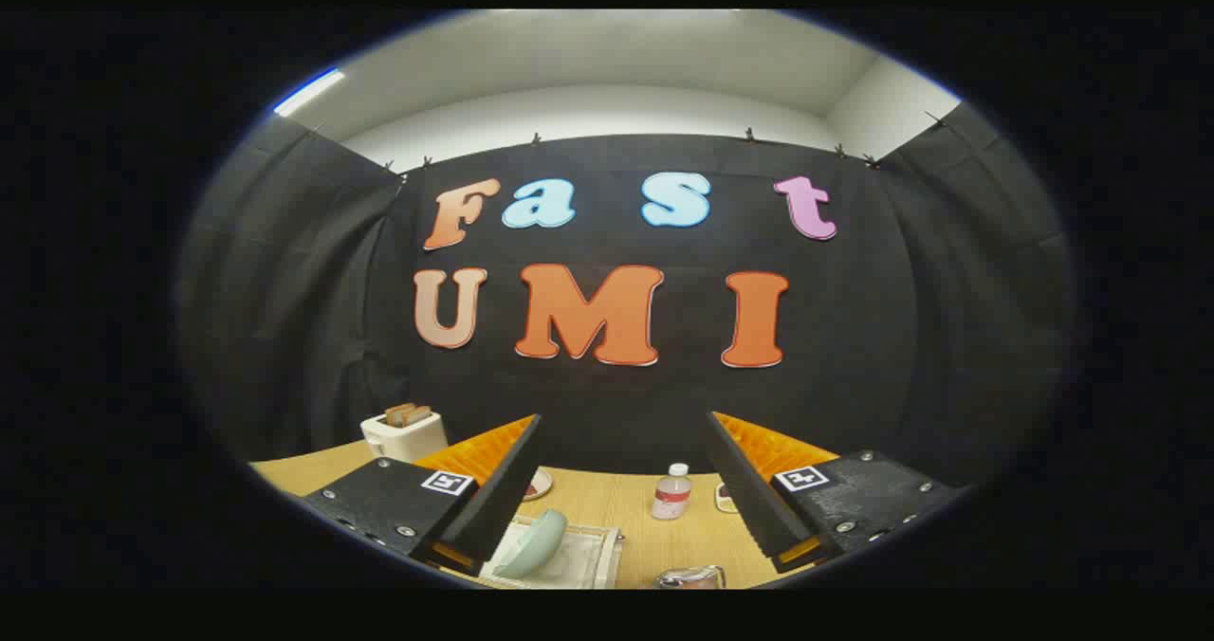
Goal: Take the plate from the dish rack, then take the spoon from the basket and place it into the plate.
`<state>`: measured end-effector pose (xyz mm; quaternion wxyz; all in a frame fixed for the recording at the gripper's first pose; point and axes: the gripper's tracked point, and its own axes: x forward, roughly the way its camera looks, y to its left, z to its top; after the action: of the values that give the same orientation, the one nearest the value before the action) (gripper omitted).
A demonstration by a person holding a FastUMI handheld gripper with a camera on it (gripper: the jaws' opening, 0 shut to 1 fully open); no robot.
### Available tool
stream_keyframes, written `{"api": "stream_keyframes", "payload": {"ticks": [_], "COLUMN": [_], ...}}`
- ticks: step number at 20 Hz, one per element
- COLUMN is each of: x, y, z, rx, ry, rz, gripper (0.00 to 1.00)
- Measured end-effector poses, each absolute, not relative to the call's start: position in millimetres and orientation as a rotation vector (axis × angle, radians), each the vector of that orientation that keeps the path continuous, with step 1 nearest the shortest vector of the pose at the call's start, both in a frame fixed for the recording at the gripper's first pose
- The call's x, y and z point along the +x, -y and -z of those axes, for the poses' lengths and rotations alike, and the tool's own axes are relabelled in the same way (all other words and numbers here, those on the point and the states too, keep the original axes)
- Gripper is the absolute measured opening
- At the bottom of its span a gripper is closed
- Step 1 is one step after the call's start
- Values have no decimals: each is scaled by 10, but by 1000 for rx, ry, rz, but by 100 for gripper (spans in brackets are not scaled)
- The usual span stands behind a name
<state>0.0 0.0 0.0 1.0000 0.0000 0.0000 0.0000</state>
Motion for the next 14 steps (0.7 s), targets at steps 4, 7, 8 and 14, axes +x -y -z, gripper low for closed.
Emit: {"api": "stream_keyframes", "payload": {"ticks": [4, 7, 8, 14], "x": [23, 30, 30, -22], "y": [11, 27, 44, 150], "z": [42, 9, -24, -44], "rx": [-9, -1, 4, 22], "ry": [-27, -26, -21, -15], "rz": [1, -1, 2, 9], "gripper": [100, 99, 99, 100]}}
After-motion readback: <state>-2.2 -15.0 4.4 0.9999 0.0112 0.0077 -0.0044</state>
